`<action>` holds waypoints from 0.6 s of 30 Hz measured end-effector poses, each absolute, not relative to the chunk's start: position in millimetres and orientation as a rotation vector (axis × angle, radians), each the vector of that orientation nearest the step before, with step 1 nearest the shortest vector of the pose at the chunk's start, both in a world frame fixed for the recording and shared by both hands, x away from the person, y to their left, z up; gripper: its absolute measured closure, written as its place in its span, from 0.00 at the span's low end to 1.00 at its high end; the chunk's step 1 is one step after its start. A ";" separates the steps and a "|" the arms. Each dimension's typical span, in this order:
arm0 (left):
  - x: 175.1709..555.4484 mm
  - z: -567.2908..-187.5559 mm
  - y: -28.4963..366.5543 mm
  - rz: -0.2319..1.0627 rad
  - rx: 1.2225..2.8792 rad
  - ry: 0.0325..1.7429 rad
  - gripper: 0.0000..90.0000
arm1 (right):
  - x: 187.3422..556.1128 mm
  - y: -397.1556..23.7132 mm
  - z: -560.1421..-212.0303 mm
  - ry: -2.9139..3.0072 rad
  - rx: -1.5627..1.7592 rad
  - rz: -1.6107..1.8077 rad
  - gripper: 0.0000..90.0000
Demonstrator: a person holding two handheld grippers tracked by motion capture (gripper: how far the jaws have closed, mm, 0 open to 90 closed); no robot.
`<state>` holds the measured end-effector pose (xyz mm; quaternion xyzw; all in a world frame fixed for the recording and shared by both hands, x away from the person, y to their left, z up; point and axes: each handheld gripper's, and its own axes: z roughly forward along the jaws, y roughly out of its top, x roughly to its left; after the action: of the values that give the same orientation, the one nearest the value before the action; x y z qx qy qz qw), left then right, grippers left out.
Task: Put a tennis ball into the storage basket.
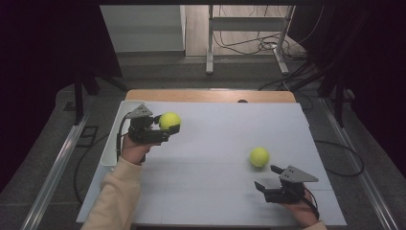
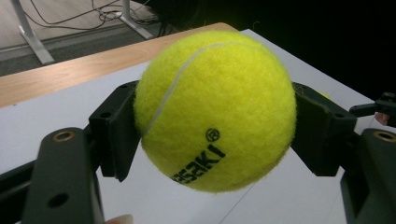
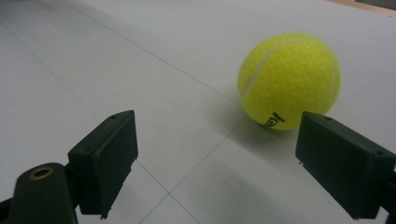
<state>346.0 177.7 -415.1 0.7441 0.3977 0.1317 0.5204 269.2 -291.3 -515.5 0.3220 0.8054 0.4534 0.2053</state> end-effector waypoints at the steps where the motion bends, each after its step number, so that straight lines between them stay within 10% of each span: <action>1: 345.7 -414.5 179.0 0.315 1.780 0.957 0.29 | 269.2 -291.3 -515.4 2.245 0.897 1.264 0.15; 18: 345.4 -410.6 194.7 0.332 1.751 0.992 0.29 | 269.3 -291.3 -515.5 2.244 0.898 1.263 0.15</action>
<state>345.4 194.7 -410.6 0.7315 0.4143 0.1389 0.5235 269.3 -291.3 -515.5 0.3222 0.8053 0.4532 0.2056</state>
